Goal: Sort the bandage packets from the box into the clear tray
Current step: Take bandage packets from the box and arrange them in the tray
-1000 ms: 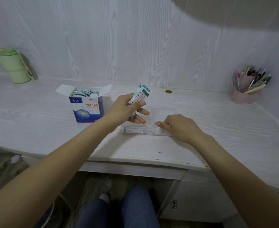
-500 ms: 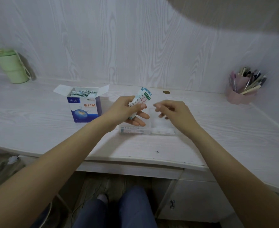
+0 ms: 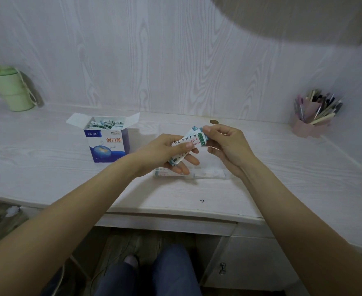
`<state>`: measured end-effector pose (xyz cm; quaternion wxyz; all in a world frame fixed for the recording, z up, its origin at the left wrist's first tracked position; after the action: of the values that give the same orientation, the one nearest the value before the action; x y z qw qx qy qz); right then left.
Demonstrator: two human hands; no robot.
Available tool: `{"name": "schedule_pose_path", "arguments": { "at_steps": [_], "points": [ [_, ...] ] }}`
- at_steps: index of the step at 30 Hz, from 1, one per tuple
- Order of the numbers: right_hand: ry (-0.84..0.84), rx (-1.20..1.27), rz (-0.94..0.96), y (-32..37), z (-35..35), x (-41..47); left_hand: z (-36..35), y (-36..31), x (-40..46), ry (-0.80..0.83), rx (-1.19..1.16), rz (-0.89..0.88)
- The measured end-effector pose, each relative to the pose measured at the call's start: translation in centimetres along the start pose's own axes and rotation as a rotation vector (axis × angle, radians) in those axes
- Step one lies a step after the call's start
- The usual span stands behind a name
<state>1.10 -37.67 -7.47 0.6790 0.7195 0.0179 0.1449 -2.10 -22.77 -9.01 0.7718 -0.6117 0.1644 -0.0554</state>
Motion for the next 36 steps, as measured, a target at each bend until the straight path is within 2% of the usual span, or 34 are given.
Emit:
{"name": "schedule_pose_path", "arguments": {
  "at_steps": [6, 14, 20, 24, 26, 29, 32, 36],
  "points": [
    [0.023, 0.011, -0.03, -0.3, 0.5, -0.1, -0.2, 0.3, -0.2, 0.054, -0.014, 0.027],
    [0.051, 0.085, -0.091, -0.4, 0.6, 0.2, -0.2, 0.0, 0.3, 0.045, -0.019, 0.013],
    [0.032, 0.47, -0.203, -1.5, -0.6, -0.2, -1.3, -0.2, 0.4, 0.136, -0.254, -0.014],
    [0.011, 0.582, -0.196, -1.8, -0.9, -0.3, -1.4, -0.6, 0.8, 0.109, -0.226, -0.021],
    [-0.007, 0.495, -0.186, -1.7, -0.4, -0.2, -1.0, -0.6, 0.9, 0.07, -0.135, -0.016],
    [-0.013, 0.242, -0.144, -1.2, 0.4, -0.3, -0.4, -0.2, 1.0, -0.012, 0.011, 0.023],
    [-0.042, 0.039, -0.086, -0.6, 0.6, -0.3, -0.2, -0.1, 1.2, -0.047, 0.048, 0.03],
    [-0.028, 0.006, -0.097, -0.6, 0.9, -0.3, 0.2, 0.3, 1.1, -0.062, 0.044, 0.045]
  ]
}}
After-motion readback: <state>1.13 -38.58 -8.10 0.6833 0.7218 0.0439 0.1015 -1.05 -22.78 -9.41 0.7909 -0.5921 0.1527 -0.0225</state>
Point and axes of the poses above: each hand's wrist, its own x-axis towards the middle knuckle, its own z-axis out of the back of the hand, y = z × x, the point moved 5 cm from there along x, towards the middle knuckle, and after that the axes turned 6 degrees about z, right-handed, at the moved point
